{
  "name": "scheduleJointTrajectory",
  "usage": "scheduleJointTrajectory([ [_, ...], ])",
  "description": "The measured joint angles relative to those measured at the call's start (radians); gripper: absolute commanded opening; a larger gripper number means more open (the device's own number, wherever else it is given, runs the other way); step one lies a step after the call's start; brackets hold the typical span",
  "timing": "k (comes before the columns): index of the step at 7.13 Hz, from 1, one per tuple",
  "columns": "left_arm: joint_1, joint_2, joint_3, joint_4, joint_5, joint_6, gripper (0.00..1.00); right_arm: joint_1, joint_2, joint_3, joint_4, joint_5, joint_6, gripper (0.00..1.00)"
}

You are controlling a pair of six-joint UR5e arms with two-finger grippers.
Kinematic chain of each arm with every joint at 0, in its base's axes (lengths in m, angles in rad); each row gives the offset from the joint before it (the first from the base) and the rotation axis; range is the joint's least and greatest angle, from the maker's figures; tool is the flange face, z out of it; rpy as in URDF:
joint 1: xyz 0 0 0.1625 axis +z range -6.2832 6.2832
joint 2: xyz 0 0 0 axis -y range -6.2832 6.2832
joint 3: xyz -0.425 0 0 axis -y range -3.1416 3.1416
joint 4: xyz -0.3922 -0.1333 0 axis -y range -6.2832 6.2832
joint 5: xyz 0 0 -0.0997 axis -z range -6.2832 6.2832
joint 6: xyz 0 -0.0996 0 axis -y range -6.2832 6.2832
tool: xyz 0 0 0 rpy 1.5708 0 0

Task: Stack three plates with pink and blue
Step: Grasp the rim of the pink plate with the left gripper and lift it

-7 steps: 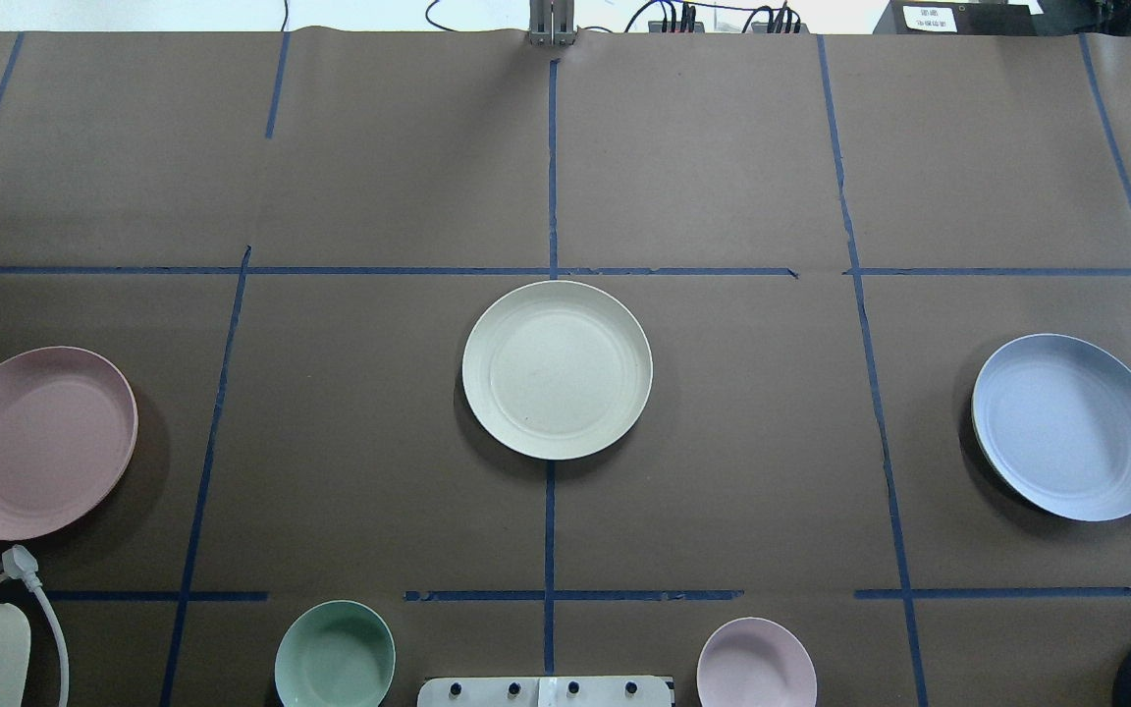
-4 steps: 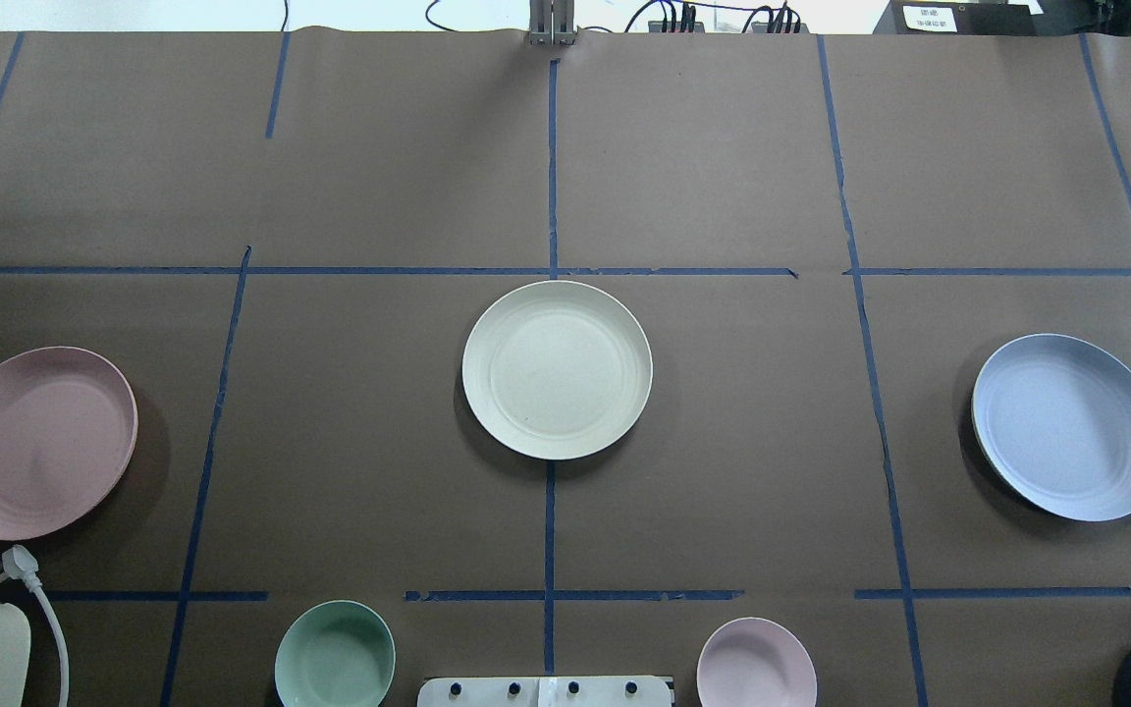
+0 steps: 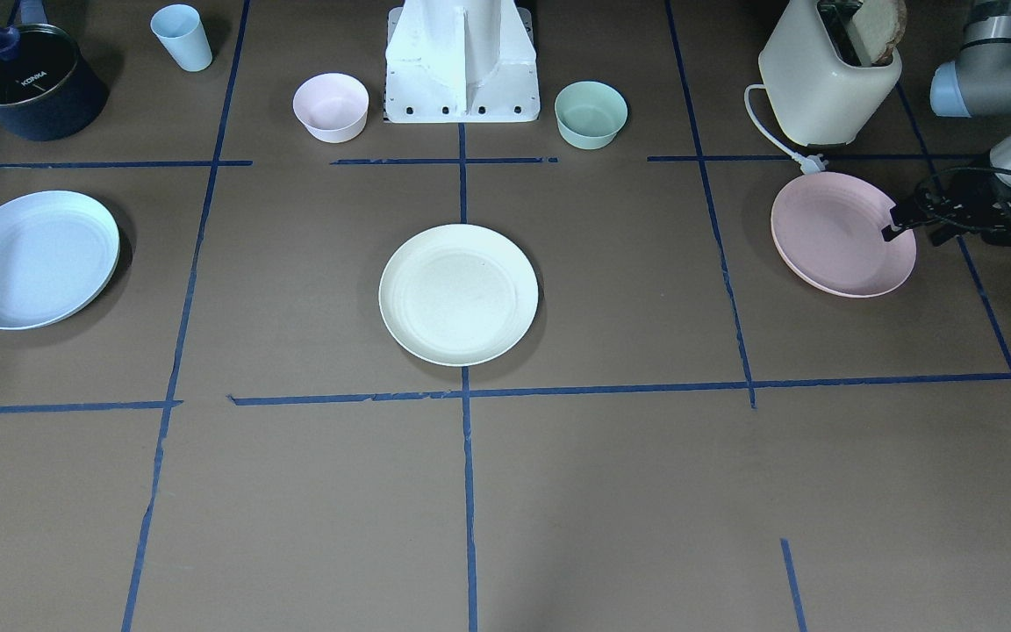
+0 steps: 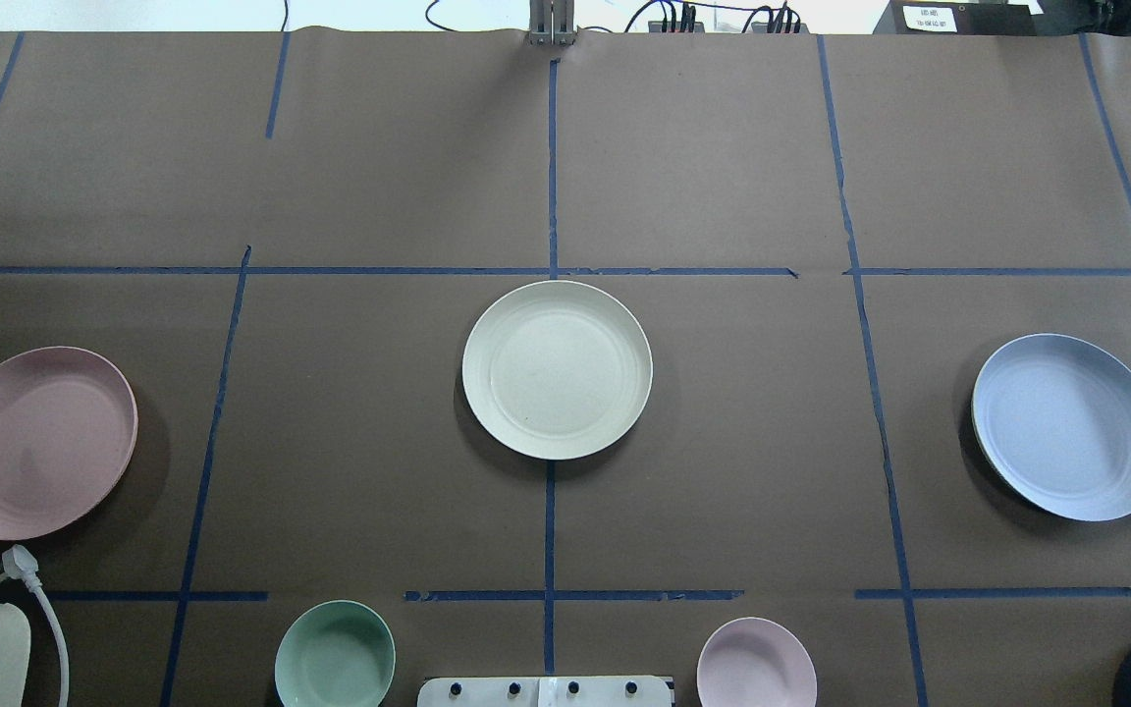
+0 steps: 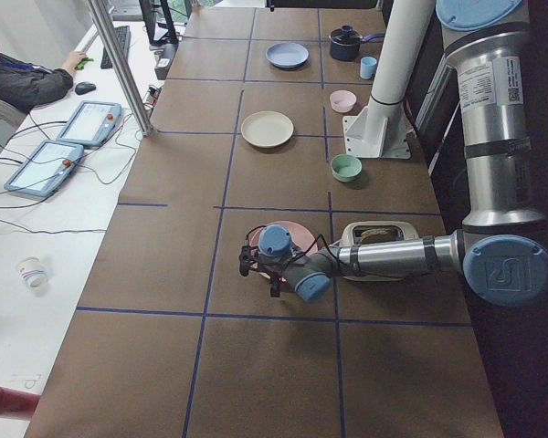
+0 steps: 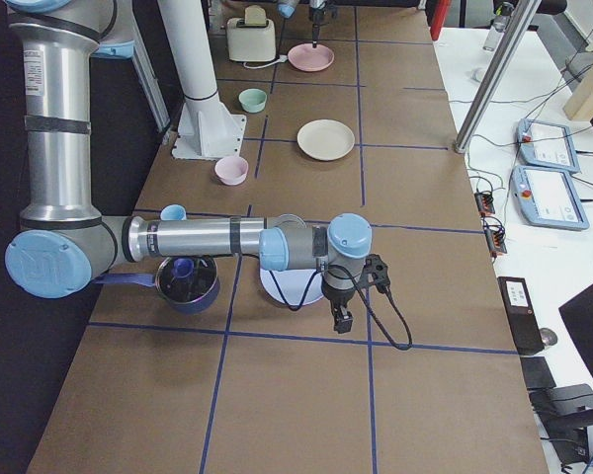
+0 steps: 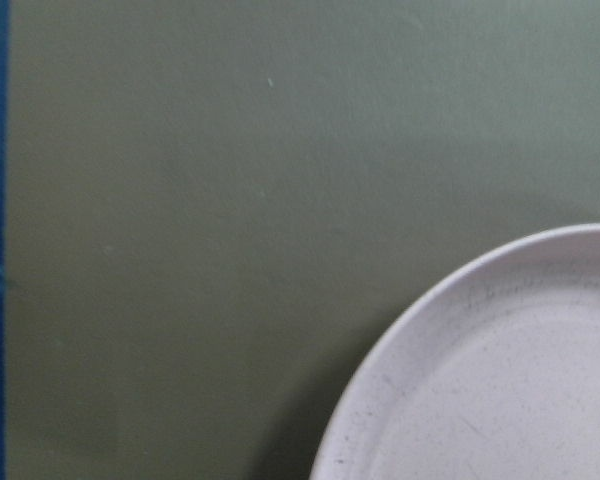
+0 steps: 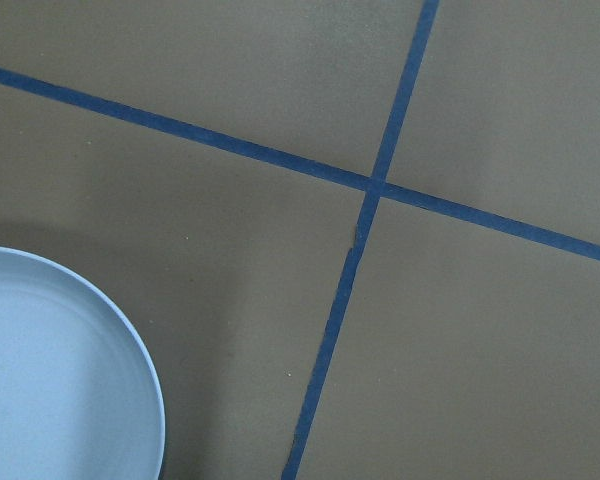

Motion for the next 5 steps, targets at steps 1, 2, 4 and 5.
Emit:
scheduleJointTrajectory([
  [1, 0.008, 0.001, 0.002, -0.001, -0.001, -0.001, 0.06, 0.0, 0.0, -0.001, 0.0, 0.0, 0.0, 1.0],
  [2, 0.01, 0.001, 0.002, -0.003, -0.003, -0.003, 0.0, 0.0, -0.001, -0.001, 0.0, 0.0, 0.0, 1.0],
  [4, 0.008, 0.002, -0.008, -0.009, -0.016, -0.008, 0.0, 0.0, -0.003, -0.001, 0.0, 0.0, 0.0, 1.0],
  [5, 0.007, 0.001, -0.028, -0.009, -0.036, -0.016, 0.0, 0.0, -0.003, -0.002, 0.0, 0.0, 0.0, 1.0],
])
